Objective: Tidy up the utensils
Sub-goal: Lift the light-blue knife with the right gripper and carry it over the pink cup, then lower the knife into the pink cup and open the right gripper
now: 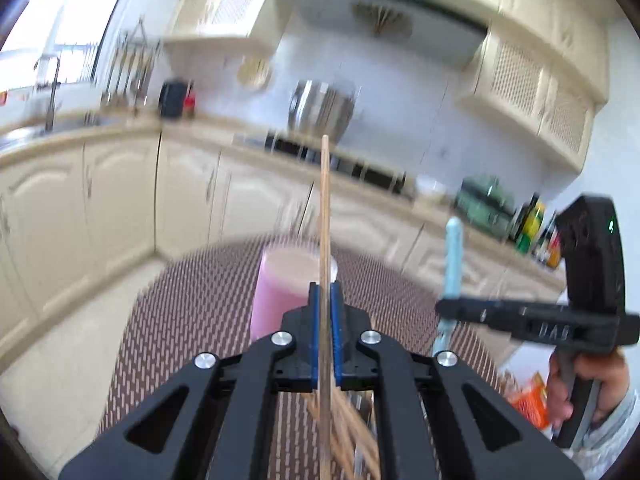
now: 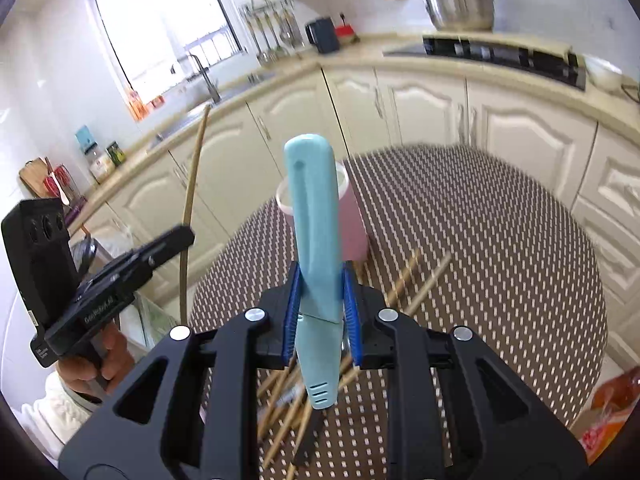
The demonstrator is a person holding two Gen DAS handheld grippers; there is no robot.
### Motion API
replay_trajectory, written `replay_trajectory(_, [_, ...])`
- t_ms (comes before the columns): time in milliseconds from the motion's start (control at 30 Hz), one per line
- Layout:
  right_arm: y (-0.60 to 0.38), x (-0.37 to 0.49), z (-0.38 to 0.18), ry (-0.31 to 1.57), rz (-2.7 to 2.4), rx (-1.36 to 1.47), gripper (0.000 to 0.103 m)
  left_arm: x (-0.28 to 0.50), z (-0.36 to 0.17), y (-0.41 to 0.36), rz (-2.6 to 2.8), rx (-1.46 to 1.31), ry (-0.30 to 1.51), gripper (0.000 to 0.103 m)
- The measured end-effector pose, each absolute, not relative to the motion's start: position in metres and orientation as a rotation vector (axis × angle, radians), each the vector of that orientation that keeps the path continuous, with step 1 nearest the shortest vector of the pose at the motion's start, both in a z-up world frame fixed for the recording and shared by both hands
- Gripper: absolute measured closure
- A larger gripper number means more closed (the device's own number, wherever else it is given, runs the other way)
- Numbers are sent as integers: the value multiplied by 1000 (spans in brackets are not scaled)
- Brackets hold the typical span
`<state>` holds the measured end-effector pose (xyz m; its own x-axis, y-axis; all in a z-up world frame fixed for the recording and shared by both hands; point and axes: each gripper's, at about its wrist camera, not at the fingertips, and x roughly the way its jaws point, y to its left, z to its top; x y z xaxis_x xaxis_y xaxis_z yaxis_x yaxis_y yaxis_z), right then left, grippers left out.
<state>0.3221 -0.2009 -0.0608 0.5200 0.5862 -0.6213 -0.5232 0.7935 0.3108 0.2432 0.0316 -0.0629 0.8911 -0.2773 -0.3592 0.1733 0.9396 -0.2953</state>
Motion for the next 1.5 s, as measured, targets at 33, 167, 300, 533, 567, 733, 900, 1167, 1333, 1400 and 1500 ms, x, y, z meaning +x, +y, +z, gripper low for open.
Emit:
replay_trajectory(33, [-200, 326, -55, 760, 669, 95, 82, 249, -54, 31, -236, -261, 363, 98])
replay_trajectory(167, [-189, 346, -35, 682, 655, 121, 82, 272, -27, 27, -219, -245, 202, 98])
replay_trajectory(300, [-176, 366, -17, 578, 647, 174, 82, 301, -8, 21, -213, -266, 87, 98])
replay_trajectory(533, [-160, 403, -17, 494, 610, 272, 82, 335, -8, 21, -155, -293, -33, 98])
replay_trajectory(567, [-159, 404, -18, 487, 595, 265, 82, 341, -10, 22, -147, -292, -35, 98])
replay_trajectory(733, [-151, 415, -27, 456, 566, 270, 82, 357, -30, 27, -124, -308, -16, 98])
replay_trajectory(900, [-146, 414, -48, 479, 564, 237, 82, 367, -57, 29, -109, -283, 24, 98])
replay_trajectory(1167, [-147, 403, -69, 517, 569, 233, 82, 358, -82, 25, -125, -249, 84, 97])
replay_trajectory(1333, [-144, 397, -73, 513, 567, 215, 82, 344, -87, 29, -106, -230, 108, 69])
replay_trajectory(1400, [-144, 394, -75, 514, 561, 227, 81, 338, -86, 34, -104, -248, 105, 59])
replay_trajectory(1500, [-144, 390, -79, 524, 553, 227, 81, 330, -82, 42, -111, -267, 112, 52])
